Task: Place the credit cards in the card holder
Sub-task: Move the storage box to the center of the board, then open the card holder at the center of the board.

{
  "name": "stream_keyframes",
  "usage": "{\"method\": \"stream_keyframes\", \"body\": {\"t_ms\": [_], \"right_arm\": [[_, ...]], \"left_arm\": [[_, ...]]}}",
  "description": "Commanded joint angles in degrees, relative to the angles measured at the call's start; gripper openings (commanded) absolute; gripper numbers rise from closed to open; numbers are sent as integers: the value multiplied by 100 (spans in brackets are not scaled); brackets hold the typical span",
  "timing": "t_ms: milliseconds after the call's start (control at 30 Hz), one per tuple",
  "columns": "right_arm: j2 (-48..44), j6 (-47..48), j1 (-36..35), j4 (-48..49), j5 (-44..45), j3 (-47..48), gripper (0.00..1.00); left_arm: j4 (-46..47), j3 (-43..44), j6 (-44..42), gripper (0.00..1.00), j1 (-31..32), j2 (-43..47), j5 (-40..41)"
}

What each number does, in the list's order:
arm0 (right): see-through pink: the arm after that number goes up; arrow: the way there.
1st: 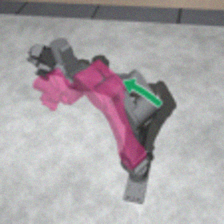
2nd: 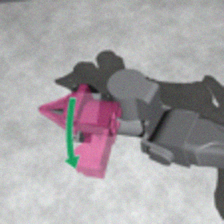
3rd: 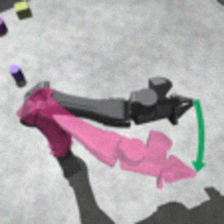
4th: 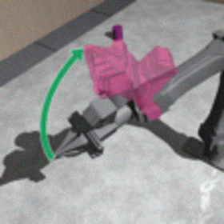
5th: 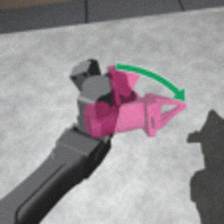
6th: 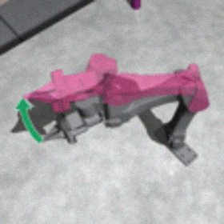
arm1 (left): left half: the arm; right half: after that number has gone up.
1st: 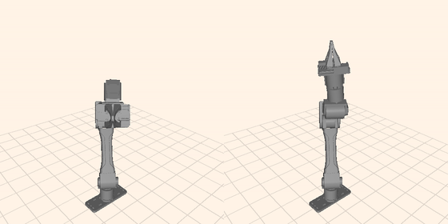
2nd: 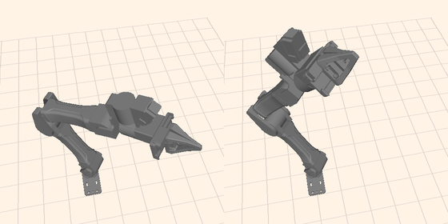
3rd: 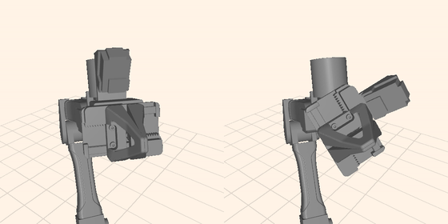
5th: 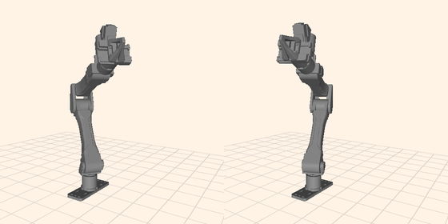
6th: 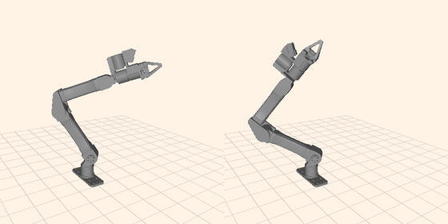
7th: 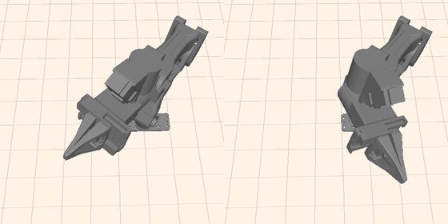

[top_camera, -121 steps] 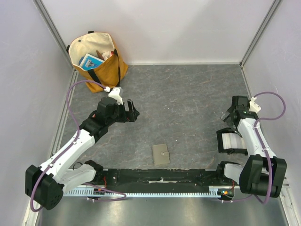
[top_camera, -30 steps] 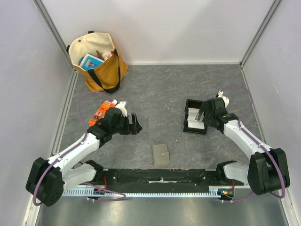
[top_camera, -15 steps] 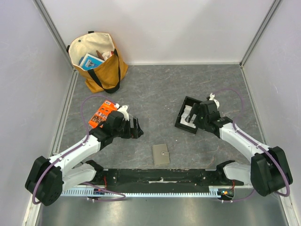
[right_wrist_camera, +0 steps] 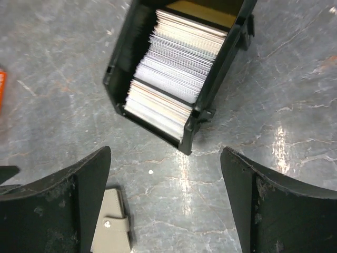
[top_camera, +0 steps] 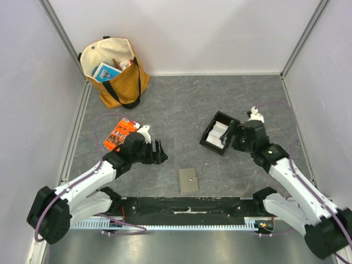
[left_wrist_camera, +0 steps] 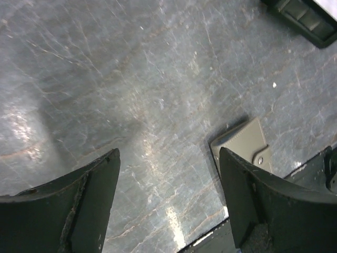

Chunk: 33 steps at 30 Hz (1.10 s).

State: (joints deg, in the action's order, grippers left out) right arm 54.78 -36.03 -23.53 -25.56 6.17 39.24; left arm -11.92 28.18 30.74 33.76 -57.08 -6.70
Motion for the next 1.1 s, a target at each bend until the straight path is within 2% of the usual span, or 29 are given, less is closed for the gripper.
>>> {"method": "stream_keyframes", "body": {"t_ms": [0,100,200,400,567,733,933,1067], "right_arm": [[-898,404,-11,-556,-437,-144,90],[-1066,194,-81,-223,-1870,-723,82],[-1206,-44,-362,208,-2515,-1356,78],[-1155,-404,-1258,674,-2542,-1823,73],[-382,-703,-2110,1236,-2183,-1955,73],[154,-1186,-2594,2097,-2033,-2140,71],[1006,-1407,-3166,2863,-1734,-2105,68],[1499,-1564,-3438,3241,-1541,-2000,62]], "left_arm": [[23,-111,256,80,324,4,-288],[119,-164,415,78,675,-92,-332],[374,-304,616,77,1079,-119,-218],[1112,-603,1179,74,1536,-452,-280],[1412,-385,1382,73,1993,-1085,-174],[1561,-191,1522,69,2205,-1586,-112],[1509,116,1382,50,2249,-2096,45],[1412,371,1163,41,2232,-2272,239]]}}
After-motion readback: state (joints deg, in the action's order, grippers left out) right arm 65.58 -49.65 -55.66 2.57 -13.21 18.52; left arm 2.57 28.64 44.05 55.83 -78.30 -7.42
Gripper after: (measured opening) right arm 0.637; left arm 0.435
